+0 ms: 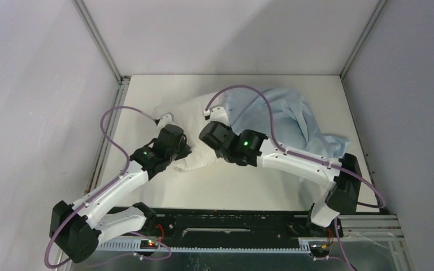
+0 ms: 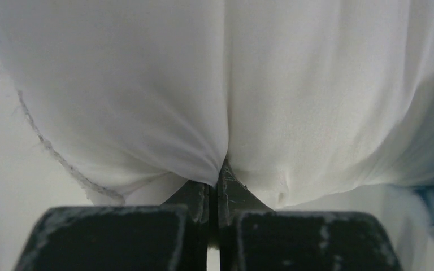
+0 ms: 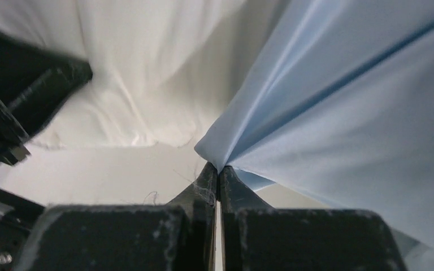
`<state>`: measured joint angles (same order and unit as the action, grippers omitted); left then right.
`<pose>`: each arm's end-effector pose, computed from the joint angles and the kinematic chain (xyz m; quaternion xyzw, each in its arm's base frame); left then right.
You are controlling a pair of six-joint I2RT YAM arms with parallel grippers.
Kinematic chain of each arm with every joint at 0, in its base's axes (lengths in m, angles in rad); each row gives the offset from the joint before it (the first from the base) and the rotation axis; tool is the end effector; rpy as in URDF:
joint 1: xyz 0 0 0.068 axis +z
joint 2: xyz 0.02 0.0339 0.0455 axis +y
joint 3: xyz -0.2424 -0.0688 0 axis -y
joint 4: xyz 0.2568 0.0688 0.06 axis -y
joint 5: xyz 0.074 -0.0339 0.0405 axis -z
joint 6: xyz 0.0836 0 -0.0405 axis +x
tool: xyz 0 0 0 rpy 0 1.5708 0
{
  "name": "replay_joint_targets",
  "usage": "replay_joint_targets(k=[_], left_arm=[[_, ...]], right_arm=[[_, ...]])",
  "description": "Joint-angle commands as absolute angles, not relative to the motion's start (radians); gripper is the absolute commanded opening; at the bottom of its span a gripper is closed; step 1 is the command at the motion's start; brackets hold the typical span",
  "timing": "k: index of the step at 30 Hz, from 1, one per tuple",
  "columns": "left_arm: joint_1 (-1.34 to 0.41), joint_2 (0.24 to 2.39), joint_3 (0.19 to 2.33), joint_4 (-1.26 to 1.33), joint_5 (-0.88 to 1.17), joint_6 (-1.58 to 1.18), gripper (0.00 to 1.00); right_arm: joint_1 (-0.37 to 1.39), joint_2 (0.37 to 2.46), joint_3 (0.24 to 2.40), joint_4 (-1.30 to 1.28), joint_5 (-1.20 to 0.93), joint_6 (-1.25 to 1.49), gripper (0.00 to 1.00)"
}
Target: Put the pillow into the pillowcase
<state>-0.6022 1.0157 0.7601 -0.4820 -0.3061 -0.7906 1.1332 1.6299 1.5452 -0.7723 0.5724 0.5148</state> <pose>0.2365 -0.1320 0.2093 -0.1464 0.8940 -0.1496 0.3962 0.2062 0.3338 0.2845 -0.1796 0.8863 0.0663 0.4218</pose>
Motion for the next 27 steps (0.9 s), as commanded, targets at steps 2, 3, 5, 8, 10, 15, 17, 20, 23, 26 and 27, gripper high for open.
replay_joint_targets(k=[2,3,5,8,10,15,17,20,23,26,27], left_arm=[[-0.658,1.034,0.874,-0.396,-0.204,-0.852,0.0],[-0.657,1.024,0.877,-0.395,-0.205,-0.855,0.0],[-0.658,1.01,0.882,-0.393,-0.209,-0.865,0.0],[-0.664,0.999,0.892,-0.392,-0.203,-0.876,0.0],[-0.67,1.0,0.893,-0.395,-0.207,-0.877,0.0],[-0.671,1.001,0.866,-0.397,-0.219,-0.886,0.0],[-0.671,1.002,0.862,-0.4,-0.22,-0.888,0.0],[-0.672,1.0,0.865,-0.411,-0.227,-0.887,0.0],[-0.67,0.994,0.865,-0.416,-0.231,-0.885,0.0],[-0.67,0.992,0.862,-0.421,-0.231,-0.887,0.0],[-0.67,0.991,0.862,-0.422,-0.231,-0.887,0.0]], right_arm=[[1.108,1.612,1.429,-0.651,0.429,0.568,0.0],[1.082,1.595,1.388,-0.629,0.401,0.57,0.0],[1.04,1.572,1.325,-0.592,0.366,0.568,0.0],[1.025,1.56,1.321,-0.596,0.377,0.547,0.0],[1.024,1.531,1.332,-0.6,0.373,0.535,0.07],[1.057,1.437,1.342,-0.663,0.436,0.553,0.55],[1.088,1.4,1.325,-0.704,0.496,0.583,0.61],[1.132,1.332,1.249,-0.742,0.567,0.642,0.63],[1.166,1.267,1.14,-0.75,0.582,0.713,0.62],[1.194,1.218,1.015,-0.72,0.586,0.79,0.59],[1.198,1.208,0.97,-0.702,0.58,0.812,0.57]])
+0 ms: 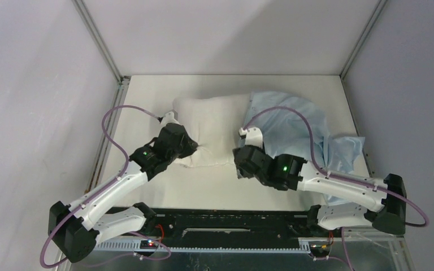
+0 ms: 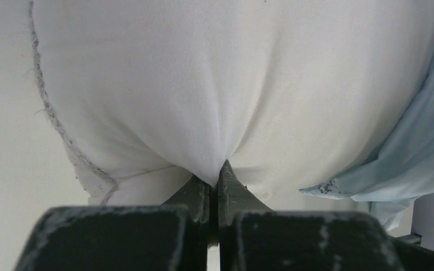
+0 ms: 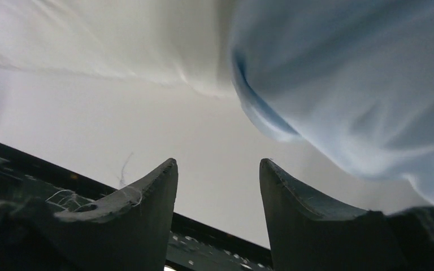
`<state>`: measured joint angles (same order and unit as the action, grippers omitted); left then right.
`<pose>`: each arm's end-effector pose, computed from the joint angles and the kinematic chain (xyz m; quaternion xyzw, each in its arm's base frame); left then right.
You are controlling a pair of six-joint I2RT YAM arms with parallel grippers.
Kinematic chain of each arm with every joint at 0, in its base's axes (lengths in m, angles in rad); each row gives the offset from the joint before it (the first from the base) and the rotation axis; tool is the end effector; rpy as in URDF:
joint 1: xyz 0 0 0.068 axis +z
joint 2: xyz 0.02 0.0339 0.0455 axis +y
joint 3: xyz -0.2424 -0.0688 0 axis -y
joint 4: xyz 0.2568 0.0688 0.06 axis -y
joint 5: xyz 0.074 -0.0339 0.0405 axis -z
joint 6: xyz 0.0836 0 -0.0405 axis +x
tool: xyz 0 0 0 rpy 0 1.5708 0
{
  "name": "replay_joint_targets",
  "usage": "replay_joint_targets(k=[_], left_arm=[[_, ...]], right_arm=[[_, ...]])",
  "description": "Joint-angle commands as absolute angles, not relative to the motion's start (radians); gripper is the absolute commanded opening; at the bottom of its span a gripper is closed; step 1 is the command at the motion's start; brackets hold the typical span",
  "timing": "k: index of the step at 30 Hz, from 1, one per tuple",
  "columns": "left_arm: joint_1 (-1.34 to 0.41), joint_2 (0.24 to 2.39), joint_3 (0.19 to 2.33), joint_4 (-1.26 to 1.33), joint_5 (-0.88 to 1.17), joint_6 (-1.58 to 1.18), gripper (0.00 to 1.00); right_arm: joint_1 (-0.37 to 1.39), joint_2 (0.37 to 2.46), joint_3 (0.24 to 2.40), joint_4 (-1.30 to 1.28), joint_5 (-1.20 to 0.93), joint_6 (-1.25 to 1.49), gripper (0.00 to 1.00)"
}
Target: Put the pillow into the pillowcase
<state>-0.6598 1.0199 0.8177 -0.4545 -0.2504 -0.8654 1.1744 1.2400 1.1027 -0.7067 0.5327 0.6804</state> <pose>0.2335 -0.1549 0.2326 -0.1462 0.8800 -0.2214 0.3940 0.1553 0.2612 0.2579 -0.1298 0.8972 0.1268 0.4026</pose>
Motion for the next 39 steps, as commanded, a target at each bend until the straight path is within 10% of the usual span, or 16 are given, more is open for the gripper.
replay_joint_targets(k=[1,19,23,28,39], left_arm=[[-0.67,0.991,0.862,-0.424,-0.231,-0.887,0.0],[-0.67,0.971,0.862,-0.473,-0.264,-0.868,0.0],[-0.67,0.975,0.869,-0.489,-0.28,-0.849,0.0],[-0.67,0.992,0.912,-0.532,-0.31,-0.772,0.0],[-0.867,1.062,1.245,-0.722,-0.154,-0.592,0.0]], right_arm=[[1.2,1.203,0.935,-0.682,0.573,0.829,0.57],[1.013,1.408,0.772,-0.306,0.57,0.738,0.69],[0.984,1.442,0.821,-0.34,0.607,0.711,0.52],[1.006,1.347,0.962,-0.511,0.63,0.673,0.0],[0.908,1.291,1.648,-0.817,0.227,0.352,0.0]])
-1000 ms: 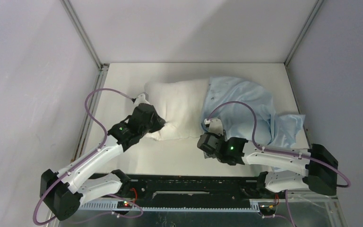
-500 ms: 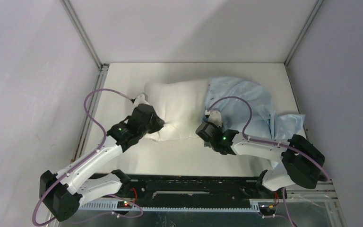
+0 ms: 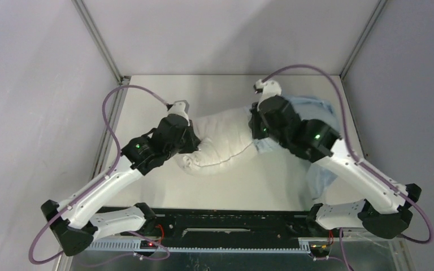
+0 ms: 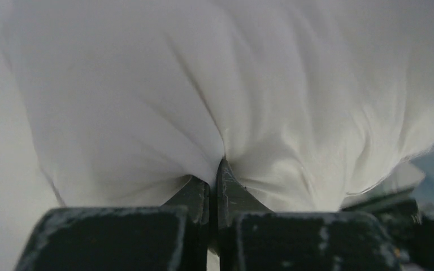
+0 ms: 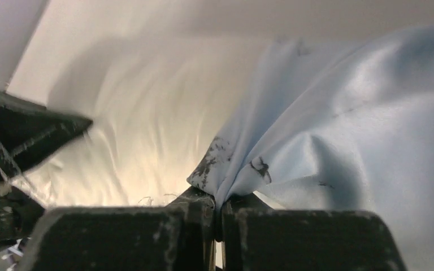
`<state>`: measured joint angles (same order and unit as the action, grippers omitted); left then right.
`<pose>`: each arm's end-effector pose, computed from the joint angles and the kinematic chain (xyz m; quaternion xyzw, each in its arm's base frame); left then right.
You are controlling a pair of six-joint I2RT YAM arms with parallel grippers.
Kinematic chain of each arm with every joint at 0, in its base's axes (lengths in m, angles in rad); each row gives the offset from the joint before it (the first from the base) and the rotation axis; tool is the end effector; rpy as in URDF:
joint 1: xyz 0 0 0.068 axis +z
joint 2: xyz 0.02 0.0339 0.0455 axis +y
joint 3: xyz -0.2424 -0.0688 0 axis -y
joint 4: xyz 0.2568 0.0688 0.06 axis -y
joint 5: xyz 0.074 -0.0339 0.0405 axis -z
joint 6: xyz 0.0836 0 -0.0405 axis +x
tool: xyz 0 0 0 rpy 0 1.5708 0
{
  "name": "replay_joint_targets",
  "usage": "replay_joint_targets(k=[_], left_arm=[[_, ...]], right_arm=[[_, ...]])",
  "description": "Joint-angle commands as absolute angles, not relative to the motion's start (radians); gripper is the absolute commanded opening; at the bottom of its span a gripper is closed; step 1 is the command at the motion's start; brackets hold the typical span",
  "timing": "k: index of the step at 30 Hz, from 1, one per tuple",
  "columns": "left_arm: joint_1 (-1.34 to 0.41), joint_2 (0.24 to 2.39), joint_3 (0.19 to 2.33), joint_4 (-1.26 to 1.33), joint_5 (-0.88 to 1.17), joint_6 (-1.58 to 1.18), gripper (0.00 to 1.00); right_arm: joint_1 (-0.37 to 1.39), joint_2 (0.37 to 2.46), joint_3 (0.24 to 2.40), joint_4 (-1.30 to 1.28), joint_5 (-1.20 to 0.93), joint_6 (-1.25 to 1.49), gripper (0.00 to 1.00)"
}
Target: Put the pillow into the pillowcase
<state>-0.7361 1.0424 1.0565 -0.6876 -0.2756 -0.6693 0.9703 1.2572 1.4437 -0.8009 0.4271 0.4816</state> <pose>0.2187 -0.1674 0.2901 -0.0297 0.8940 -0.1832 0.4078 0.2032 0.2354 0.3641 -0.1153 0.8655 0.1578 0.4612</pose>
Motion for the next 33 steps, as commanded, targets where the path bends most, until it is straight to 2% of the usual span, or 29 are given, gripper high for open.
replay_joint_targets(k=[1,5,6,7,8,9,11,12,14,15,16,22,26,28,29,30,31,33], left_arm=[[-0.899,1.067,1.274,-0.741,-0.157,-0.592,0.0],[-0.957,1.077,1.329,-0.764,-0.096,-0.623,0.0],[-0.96,1.076,1.328,-0.758,-0.073,-0.629,0.04],[-0.963,1.073,1.326,-0.752,-0.062,-0.631,0.11],[-0.963,1.068,1.323,-0.751,-0.064,-0.63,0.23],[-0.963,1.061,1.323,-0.756,-0.076,-0.623,0.31],[-0.962,1.048,1.333,-0.781,-0.114,-0.603,0.64],[-0.962,1.042,1.343,-0.794,-0.129,-0.588,0.74],[-0.96,1.033,1.379,-0.829,-0.174,-0.552,0.93],[-0.96,1.029,1.395,-0.846,-0.187,-0.527,0.98],[-0.96,1.027,1.413,-0.858,-0.198,-0.503,1.0],[-0.96,1.104,1.465,-0.907,-0.225,-0.373,1.0],[-0.96,1.17,1.38,-0.847,-0.23,-0.367,1.0],[-0.957,1.194,1.329,-0.797,-0.251,-0.384,0.96],[-0.95,1.208,1.306,-0.776,-0.27,-0.397,0.9],[-0.937,1.221,1.287,-0.756,-0.286,-0.415,0.8],[-0.918,1.233,1.267,-0.735,-0.291,-0.434,0.66],[-0.864,1.247,1.225,-0.687,-0.289,-0.482,0.32]], right_arm=[[0.873,1.316,1.693,-0.823,0.183,0.344,0.0],[0.778,1.453,1.755,-0.828,0.047,0.328,0.0],[0.769,1.486,1.744,-0.81,0.031,0.33,0.0],[0.761,1.516,1.73,-0.795,0.016,0.337,0.0],[0.756,1.551,1.715,-0.784,0.013,0.346,0.0],[0.755,1.58,1.699,-0.77,0.012,0.354,0.0],[0.751,1.619,1.641,-0.715,-0.017,0.378,0.0],[0.745,1.638,1.616,-0.692,-0.03,0.388,0.0],[0.737,1.665,1.585,-0.662,-0.034,0.404,0.0],[0.736,1.674,1.581,-0.658,-0.032,0.408,0.0],[0.736,1.68,1.582,-0.656,-0.032,0.41,0.0],[0.737,1.658,1.636,-0.664,-0.002,0.418,0.0],[0.741,1.64,1.71,-0.703,0.041,0.404,0.0],[0.751,1.634,1.75,-0.733,0.056,0.396,0.0],[0.759,1.631,1.767,-0.746,0.067,0.39,0.0],[0.773,1.624,1.781,-0.759,0.081,0.385,0.0],[0.787,1.62,1.798,-0.774,0.095,0.378,0.0],[0.822,1.608,1.83,-0.801,0.124,0.373,0.0]])
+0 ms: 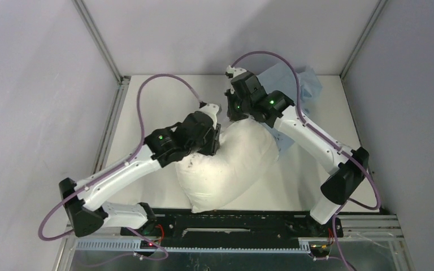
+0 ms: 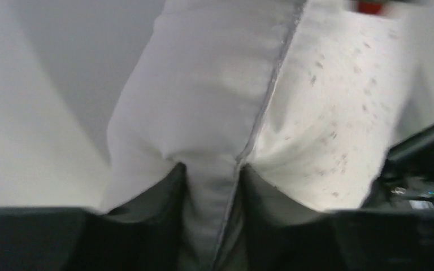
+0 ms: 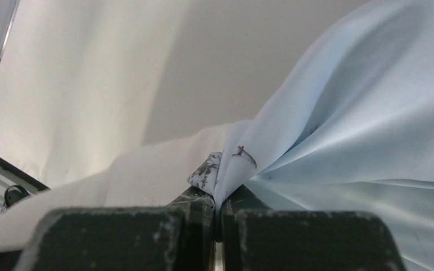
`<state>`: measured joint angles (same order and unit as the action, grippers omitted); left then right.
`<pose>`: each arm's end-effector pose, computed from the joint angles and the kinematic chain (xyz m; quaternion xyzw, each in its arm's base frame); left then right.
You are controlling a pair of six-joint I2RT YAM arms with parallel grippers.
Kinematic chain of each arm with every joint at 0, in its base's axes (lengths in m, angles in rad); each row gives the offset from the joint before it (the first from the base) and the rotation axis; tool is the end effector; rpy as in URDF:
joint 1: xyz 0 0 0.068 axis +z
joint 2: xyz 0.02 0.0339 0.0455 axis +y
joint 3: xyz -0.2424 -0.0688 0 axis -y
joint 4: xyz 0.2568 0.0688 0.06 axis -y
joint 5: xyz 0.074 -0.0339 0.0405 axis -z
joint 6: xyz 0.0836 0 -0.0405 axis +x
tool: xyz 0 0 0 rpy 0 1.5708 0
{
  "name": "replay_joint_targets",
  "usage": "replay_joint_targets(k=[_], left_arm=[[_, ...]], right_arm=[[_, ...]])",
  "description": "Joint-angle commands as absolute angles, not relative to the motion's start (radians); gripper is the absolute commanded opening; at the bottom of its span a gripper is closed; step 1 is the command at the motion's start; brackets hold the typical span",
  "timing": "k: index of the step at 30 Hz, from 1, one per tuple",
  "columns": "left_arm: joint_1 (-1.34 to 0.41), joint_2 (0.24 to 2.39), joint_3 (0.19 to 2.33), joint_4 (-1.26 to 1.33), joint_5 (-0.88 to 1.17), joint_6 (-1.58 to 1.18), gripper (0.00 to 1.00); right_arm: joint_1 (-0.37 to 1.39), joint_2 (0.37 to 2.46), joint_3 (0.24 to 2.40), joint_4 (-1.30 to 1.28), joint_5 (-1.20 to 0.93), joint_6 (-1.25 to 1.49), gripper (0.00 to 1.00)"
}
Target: Put the pillow into the pillowcase
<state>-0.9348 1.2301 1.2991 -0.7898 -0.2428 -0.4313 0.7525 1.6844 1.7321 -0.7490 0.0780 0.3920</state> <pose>0.1989 -0.2355 0.3171 0.1769 0.8883 -0.1727 0.3871 0.3120 0.2832 0.3250 -0.1463 0.8945 0.1982 0.3730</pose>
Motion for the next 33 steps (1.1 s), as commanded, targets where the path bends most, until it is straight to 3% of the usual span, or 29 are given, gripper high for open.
replay_joint_targets(k=[1,2,3,11,12,16,19,23,33], left_arm=[[-0.831,1.251,1.202,-0.659,-0.275,-0.503,0.17],[-0.799,1.25,1.173,-0.631,-0.266,-0.527,0.04],[-0.769,1.248,1.153,-0.611,-0.262,-0.549,0.01],[-0.67,1.251,1.11,-0.52,-0.218,-0.581,0.0],[-0.67,1.255,1.109,-0.524,-0.219,-0.573,0.0],[-0.67,1.236,1.079,-0.507,-0.228,-0.552,0.0],[-0.671,1.22,1.072,-0.512,-0.247,-0.538,0.0],[-0.67,1.209,1.064,-0.51,-0.259,-0.526,0.0],[-0.669,1.212,1.057,-0.518,-0.267,-0.523,0.0]], right_arm=[[0.839,1.599,1.835,-0.81,0.137,0.371,0.0],[0.857,1.589,1.838,-0.815,0.146,0.371,0.0],[0.872,1.577,1.829,-0.816,0.151,0.374,0.0],[0.928,1.528,1.69,-0.763,0.159,0.376,0.0],[0.922,1.524,1.688,-0.762,0.16,0.367,0.08],[0.893,1.486,1.653,-0.734,0.223,0.308,0.56],[0.848,1.436,1.602,-0.714,0.271,0.28,0.71],[0.758,1.359,1.467,-0.642,0.331,0.237,0.75],[0.583,1.386,1.318,-0.522,0.447,0.173,0.7]])
